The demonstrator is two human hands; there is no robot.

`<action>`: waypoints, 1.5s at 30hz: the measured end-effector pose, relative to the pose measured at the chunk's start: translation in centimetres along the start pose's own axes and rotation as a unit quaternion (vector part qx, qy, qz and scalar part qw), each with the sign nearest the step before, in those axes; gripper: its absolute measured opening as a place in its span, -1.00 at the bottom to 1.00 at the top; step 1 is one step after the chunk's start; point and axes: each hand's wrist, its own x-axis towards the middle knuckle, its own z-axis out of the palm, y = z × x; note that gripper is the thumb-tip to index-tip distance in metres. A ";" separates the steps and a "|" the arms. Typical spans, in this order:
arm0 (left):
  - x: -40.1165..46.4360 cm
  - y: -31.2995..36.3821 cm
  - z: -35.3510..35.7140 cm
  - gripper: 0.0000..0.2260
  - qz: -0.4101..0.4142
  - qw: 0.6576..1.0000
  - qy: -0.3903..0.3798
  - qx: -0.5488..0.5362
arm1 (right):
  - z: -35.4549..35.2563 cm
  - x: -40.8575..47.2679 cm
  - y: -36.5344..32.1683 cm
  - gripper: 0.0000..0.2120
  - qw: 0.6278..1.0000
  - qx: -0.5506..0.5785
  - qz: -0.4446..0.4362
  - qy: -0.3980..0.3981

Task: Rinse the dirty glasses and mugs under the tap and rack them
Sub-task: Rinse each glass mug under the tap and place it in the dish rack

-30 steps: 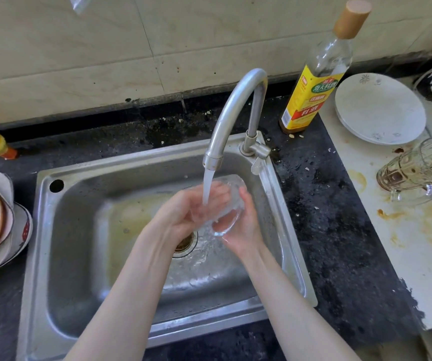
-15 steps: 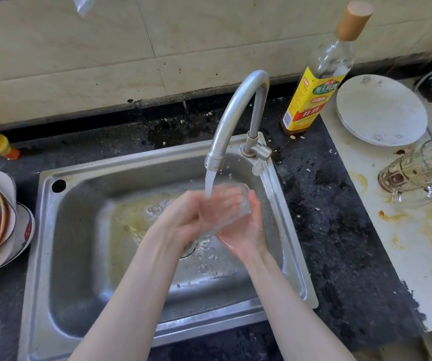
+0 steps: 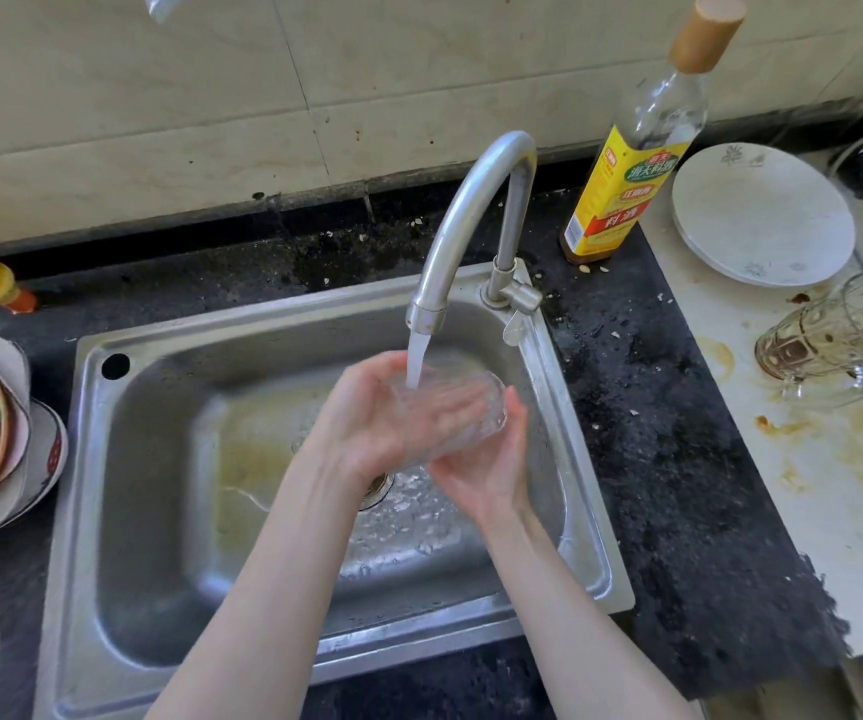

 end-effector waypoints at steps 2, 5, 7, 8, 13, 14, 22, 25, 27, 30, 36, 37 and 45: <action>0.3 -0.4 -0.1 -0.72 0.036 0.998 0.000 0.049 | 0.2 0.1 -0.5 -0.39 1.000 0.007 0.000 -0.002; 0.7 -0.9 -1.3 -0.73 0.120 0.972 0.056 0.193 | -0.2 0.5 -1.7 -0.47 1.000 0.003 0.002 0.021; 0.8 -1.2 -1.9 -0.81 0.192 0.906 0.122 0.358 | -0.2 0.6 -2.3 -0.38 0.999 -0.010 0.023 0.049; 0.8 -1.3 -2.1 -0.85 0.228 0.862 0.139 0.430 | 0.0 0.7 -2.2 -0.31 0.996 -0.013 0.040 0.073; 0.5 -1.1 -1.3 -0.89 0.210 0.842 0.098 0.488 | -0.6 0.9 -1.0 -0.42 0.995 0.002 0.049 0.092; 0.2 -0.9 -0.9 -0.81 0.172 0.876 0.074 0.444 | -0.5 0.7 -0.7 -0.44 0.995 0.018 0.044 0.082; -0.8 -0.6 -0.1 -0.73 0.059 0.981 -0.098 0.159 | 0.6 0.2 -0.9 -0.66 0.999 0.042 0.008 0.021; 0.0 -0.6 -1.0 -0.73 0.109 0.961 -0.015 0.255 | 0.7 0.0 -1.5 -0.57 0.998 0.061 -0.005 -0.015; 0.0 -0.8 -1.0 -0.82 0.154 0.928 0.063 0.332 | 0.4 -0.3 -1.6 -0.69 0.998 0.057 0.013 -0.015; -0.2 -1.3 -1.3 -0.93 0.195 0.876 0.157 0.412 | 0.1 0.2 -1.4 -0.58 0.994 -0.047 0.079 0.055; -0.4 -2.1 -2.5 -0.90 0.322 0.510 0.240 0.761 | 1.0 1.0 -1.1 -0.55 0.984 -0.040 0.131 0.118; -0.4 -2.1 -2.7 -0.92 0.358 0.468 0.219 0.777 | 1.1 1.0 -1.0 -0.53 0.983 -0.018 0.136 0.118; 0.5 -3.0 -4.6 -0.25 0.469 0.565 0.161 0.659 | 1.4 0.6 -0.9 -0.53 0.990 -0.014 0.102 0.101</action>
